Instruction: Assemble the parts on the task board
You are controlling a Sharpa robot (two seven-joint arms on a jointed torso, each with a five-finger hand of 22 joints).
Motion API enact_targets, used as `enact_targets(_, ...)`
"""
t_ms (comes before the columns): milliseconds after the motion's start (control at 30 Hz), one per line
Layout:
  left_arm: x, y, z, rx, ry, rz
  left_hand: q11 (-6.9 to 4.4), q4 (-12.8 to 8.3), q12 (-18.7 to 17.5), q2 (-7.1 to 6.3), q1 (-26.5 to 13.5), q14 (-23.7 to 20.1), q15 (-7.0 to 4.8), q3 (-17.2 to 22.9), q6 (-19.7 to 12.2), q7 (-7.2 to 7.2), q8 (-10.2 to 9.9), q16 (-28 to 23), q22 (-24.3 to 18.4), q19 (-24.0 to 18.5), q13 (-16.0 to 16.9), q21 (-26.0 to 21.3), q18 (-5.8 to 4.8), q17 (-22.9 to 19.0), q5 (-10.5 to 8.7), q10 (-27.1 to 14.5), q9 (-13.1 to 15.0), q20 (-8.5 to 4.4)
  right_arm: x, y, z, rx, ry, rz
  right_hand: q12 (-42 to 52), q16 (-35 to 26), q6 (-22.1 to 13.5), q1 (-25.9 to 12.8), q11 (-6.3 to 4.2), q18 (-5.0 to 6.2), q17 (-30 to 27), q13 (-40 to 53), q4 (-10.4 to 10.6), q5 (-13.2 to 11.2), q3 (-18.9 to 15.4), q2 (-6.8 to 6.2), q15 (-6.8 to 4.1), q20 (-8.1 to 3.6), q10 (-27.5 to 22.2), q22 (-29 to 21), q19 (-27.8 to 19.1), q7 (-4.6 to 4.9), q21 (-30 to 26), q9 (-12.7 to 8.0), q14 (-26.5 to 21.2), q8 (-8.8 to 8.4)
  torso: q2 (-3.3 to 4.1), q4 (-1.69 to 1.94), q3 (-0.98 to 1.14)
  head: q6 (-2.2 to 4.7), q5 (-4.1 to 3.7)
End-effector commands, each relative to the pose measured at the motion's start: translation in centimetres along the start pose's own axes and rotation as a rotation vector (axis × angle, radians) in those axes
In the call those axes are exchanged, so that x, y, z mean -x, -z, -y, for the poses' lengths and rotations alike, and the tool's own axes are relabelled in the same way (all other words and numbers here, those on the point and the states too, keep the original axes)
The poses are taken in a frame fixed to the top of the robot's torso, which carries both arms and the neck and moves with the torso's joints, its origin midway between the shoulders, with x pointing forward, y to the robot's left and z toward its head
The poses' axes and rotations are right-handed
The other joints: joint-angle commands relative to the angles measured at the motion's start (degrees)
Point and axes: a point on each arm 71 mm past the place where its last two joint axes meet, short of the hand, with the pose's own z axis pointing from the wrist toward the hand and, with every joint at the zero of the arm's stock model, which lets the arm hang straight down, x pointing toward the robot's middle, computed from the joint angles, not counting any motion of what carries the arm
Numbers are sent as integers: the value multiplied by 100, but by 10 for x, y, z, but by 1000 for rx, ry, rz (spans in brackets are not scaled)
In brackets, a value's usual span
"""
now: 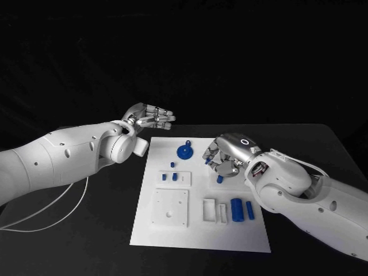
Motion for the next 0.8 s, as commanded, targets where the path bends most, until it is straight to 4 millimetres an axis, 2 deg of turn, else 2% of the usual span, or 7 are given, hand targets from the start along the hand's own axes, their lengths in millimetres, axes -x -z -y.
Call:
enact_targets(33,-3,-4,3,-22,-6,15,-18,12,23,56,-13,8,11,-58,11,-17,-9,-12,-19,42,-3,10,-79,4,-38,-10,-5,6,-7,-2,-13,32,31,-6,22,-11,23,15,8,86,-8,10,-8,-41,-35,70,-32,-51,-19,52,130,0,-20,-4,-11,26,-12,13,-6,-60,140)
enact_targets(267,-14,-10,5,-24,-4,5,-18,52,23,77,9,0,15,-151,12,-17,-9,-12,-87,56,-3,14,-79,6,-49,-10,-5,9,-29,-4,-39,95,35,-38,22,0,29,6,8,87,-18,9,-23,-2,-36,70,-26,-45,-18,149,120,0,-20,-18,-11,25,0,19,-18,-81,288)
enact_targets(400,-19,-14,6,-23,-5,2,-10,75,24,91,12,-11,20,-206,-17,-9,-12,-12,-137,58,-2,17,-79,6,-63,-26,-6,15,-43,-4,-49,116,44,-59,22,5,34,8,6,87,-21,10,-31,-33,-26,68,-25,-44,-12,167,127,-2,-10,-19,-7,25,0,20,-19,-136,373)
enact_targets(567,-24,-17,7,-28,-8,0,-9,91,25,97,25,-28,27,-239,-14,-9,-7,-12,-170,56,-2,17,-76,4,-64,-29,-5,22,-58,-3,-59,138,43,-87,21,9,38,3,7,90,-27,8,-34,-30,-23,66,-27,-45,-15,175,130,-3,-22,-21,-5,25,4,8,-3,-178,461)
enact_targets(633,-25,-18,7,-28,-9,1,-9,91,25,97,25,-28,27,-239,-14,-9,-7,-12,-170,56,-2,17,-76,4,-64,-29,-5,22,-63,-2,-62,142,38,-92,21,10,39,0,7,91,-29,8,-35,-28,-24,67,-28,-45,-15,177,132,-3,-27,-21,-3,26,4,2,-2,-237,612)
enact_targets(700,-25,-19,7,-29,-10,2,-9,91,25,97,25,-28,27,-239,-14,-9,-7,-12,-170,56,-2,17,-76,4,-64,-29,-5,22,-66,-1,-64,145,34,-97,22,14,41,-1,6,93,-39,8,-42,-29,-25,68,-31,-48,-13,189,138,-3,-27,-24,-1,26,0,4,4,-283,707)
enact_targets(800,-24,-19,7,-28,-11,4,-6,95,25,97,30,-37,30,-259,-36,-2,-11,-13,-193,57,-2,18,-75,1,-59,-34,-6,25,-70,0,-67,147,29,-102,22,14,41,-1,6,93,-39,8,-42,-29,-25,68,-31,-48,-13,189,138,-3,-27,-24,-1,26,1,13,8,-338,775)
